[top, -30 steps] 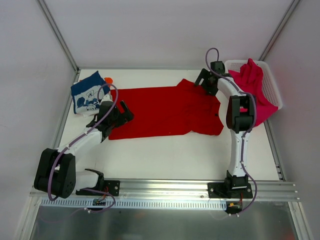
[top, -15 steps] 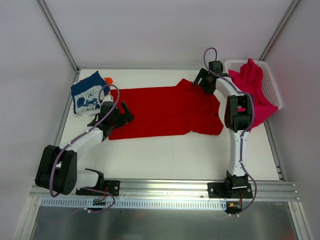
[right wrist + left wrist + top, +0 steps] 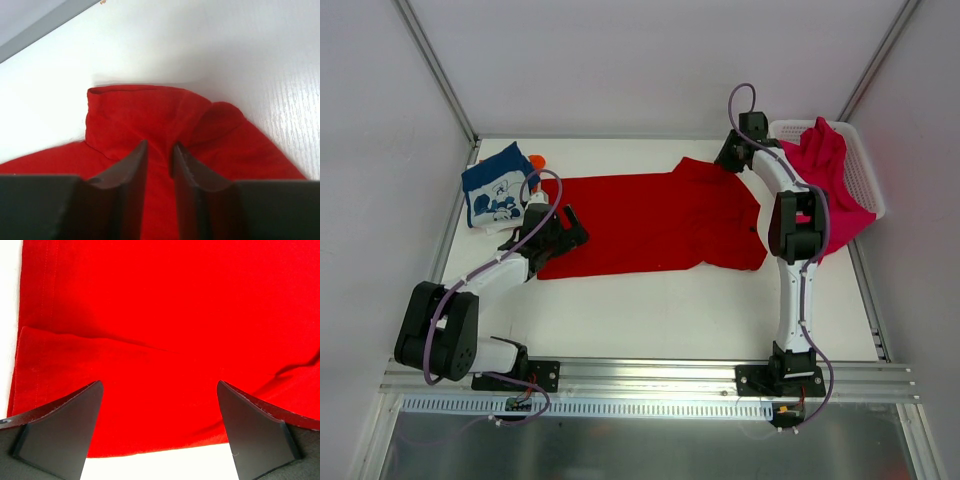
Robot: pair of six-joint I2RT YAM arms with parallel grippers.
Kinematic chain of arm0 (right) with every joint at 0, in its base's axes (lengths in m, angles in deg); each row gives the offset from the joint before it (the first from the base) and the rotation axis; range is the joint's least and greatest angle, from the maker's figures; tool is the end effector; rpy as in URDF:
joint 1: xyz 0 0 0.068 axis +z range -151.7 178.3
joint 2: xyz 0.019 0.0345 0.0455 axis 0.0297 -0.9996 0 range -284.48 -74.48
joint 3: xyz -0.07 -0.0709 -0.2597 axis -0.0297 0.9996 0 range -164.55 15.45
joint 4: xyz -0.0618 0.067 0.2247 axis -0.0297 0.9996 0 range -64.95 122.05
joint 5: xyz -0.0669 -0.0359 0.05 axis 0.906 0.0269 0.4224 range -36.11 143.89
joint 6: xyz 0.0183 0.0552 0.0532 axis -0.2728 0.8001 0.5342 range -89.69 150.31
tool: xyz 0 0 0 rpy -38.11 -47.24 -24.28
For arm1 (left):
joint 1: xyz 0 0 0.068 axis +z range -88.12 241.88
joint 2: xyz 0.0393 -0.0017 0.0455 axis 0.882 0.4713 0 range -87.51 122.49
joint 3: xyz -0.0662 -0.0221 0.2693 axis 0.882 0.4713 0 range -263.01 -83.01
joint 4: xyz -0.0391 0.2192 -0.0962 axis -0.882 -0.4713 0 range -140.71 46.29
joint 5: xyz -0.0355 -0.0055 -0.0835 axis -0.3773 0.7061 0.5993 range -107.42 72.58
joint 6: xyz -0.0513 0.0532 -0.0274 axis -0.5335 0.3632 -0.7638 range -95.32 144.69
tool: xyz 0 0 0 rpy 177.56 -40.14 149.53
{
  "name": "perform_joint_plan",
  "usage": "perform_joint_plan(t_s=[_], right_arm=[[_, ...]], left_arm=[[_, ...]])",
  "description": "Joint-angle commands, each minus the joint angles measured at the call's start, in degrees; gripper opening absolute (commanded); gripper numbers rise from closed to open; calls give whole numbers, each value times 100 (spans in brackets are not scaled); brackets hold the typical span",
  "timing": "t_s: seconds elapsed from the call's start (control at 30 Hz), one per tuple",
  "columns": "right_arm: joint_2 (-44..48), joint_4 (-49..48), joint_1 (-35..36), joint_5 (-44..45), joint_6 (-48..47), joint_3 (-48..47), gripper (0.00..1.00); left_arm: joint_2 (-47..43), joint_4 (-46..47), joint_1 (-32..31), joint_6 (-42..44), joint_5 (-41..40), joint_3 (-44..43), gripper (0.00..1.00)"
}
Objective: Fold and stack the t-shirts
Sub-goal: Grap the side of the flattened tshirt furthest away from the robot with both arms
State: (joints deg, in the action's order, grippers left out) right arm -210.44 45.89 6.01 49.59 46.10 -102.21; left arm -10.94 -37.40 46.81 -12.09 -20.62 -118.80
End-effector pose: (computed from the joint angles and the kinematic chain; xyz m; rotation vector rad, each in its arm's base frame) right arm 0.5498 0.0796 0.1981 0.1195 2.2662 0.3031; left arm 0.2747 -0.0700 0.1943 -0.4475 2.1620 -0.4525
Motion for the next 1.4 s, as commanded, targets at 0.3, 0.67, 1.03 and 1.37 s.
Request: perform_joint_plan(t_s=[0.3,0.67,1.03,1.37], right_arm=[[-150,52,38,-63,-59,-213,0],[227,-45,12,-238,-304,76,0],[1361,288,38,-863,-1112,684,0],[1608,825,126,-634,-1526,622,0]], left_arm=[[77,213,-57,153,13,11,99],[7,213,-57,100,-67,72,99],[-152,240,-66,21,-66,178,99],[22,196,82,679,-840,-673,99]])
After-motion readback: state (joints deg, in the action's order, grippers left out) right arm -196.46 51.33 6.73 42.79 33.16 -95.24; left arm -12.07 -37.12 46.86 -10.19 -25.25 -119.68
